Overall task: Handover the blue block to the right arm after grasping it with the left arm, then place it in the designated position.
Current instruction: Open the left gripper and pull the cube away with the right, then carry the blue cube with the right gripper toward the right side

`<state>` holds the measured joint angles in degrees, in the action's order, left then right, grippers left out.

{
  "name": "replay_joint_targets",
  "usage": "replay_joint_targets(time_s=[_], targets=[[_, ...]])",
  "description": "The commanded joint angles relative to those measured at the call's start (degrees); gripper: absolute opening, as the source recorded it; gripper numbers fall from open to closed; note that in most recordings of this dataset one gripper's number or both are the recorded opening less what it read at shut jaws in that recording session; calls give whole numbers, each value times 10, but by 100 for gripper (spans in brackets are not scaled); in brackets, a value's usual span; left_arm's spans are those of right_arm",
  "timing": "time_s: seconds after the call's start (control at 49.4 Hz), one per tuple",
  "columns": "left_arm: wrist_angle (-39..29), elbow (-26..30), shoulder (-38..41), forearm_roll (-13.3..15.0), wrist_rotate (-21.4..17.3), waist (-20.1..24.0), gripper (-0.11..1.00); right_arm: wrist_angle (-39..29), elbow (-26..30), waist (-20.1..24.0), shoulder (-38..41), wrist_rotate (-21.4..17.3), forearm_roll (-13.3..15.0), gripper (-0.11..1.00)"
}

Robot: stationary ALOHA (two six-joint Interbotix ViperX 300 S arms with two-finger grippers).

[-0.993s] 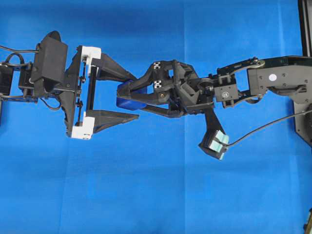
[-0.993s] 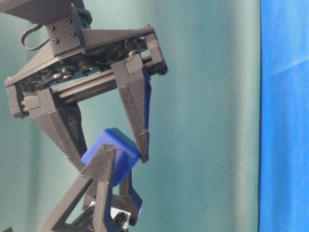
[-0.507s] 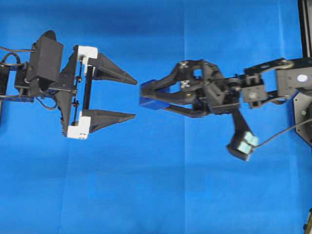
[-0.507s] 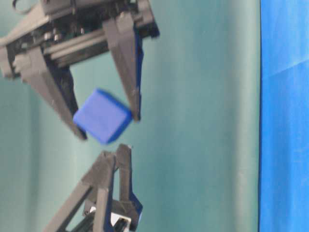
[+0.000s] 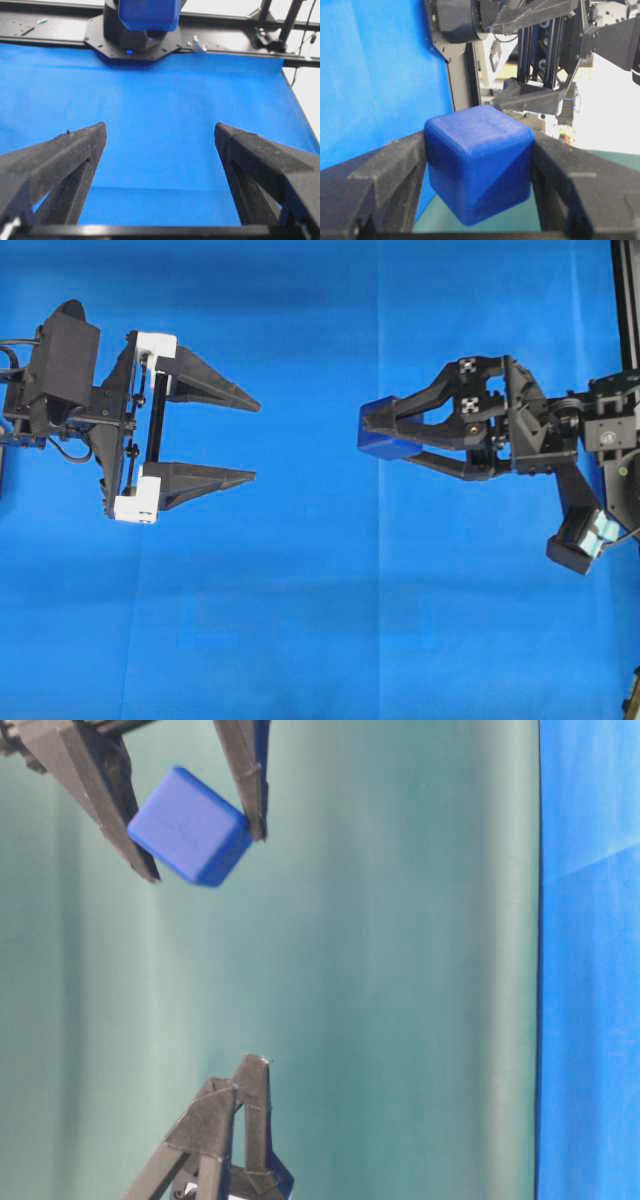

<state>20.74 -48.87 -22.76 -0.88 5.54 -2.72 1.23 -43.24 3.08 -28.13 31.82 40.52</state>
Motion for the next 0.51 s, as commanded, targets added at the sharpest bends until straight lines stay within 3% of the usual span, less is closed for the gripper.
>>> replay_joint_targets(time_s=[0.0,0.223,0.486], targets=[[4,7,-8,1,-1,2,93,-1,7,2,-6,-8,-2,52],[4,8,-8,1,-1,1,93,-1,10,2,-6,-62,-11,52],[4,10,-6,1,-7,1,93,1,11,3,-10,-209,-30,52]])
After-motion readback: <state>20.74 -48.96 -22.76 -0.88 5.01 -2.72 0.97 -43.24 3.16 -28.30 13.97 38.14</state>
